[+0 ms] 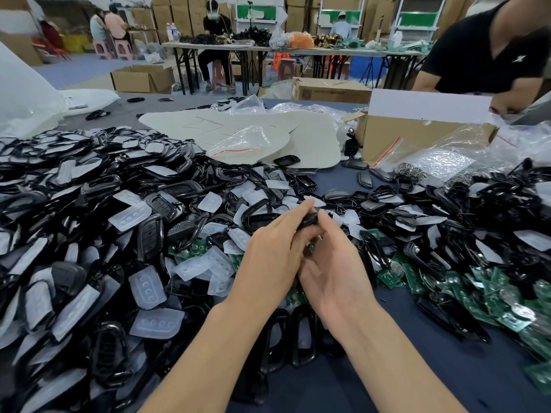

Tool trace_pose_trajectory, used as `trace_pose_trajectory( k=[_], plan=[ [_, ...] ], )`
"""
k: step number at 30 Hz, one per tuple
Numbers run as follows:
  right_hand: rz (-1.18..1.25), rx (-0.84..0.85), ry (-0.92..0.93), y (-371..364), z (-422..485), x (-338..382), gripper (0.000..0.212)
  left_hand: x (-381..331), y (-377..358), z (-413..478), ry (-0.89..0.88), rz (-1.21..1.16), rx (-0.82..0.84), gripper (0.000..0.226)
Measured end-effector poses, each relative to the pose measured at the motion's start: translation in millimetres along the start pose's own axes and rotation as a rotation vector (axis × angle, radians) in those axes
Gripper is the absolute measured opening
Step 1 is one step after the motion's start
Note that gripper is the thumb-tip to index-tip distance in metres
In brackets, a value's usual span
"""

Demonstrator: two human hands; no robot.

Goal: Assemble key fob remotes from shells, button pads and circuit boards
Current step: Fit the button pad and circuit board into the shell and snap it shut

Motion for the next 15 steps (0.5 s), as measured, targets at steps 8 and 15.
trace_pose_trajectory(
  k=[8, 15],
  plan=[
    [-0.012, -0.040, 0.020, -0.6, -3.2, -4.0, 0.029, -3.2, 1.9, -1.0, -0.068, 0.058, -0.091, 0.040],
    [-0.025, -0.063, 0.007, -0.4, -3.0, -3.0, 0.031, -3.7, -0.4, -0.6, -0.018, 0.027, -0.067, 0.035]
  ],
)
Point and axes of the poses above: each hand's wrist, its own z-axis towards the middle knuckle, its own y-axis out of the back of the hand, x = y × z, the point moved 2 cm from there along z, towards the middle knuckle, and after that the axes turned 15 degrees about z, right-handed, at the moved point
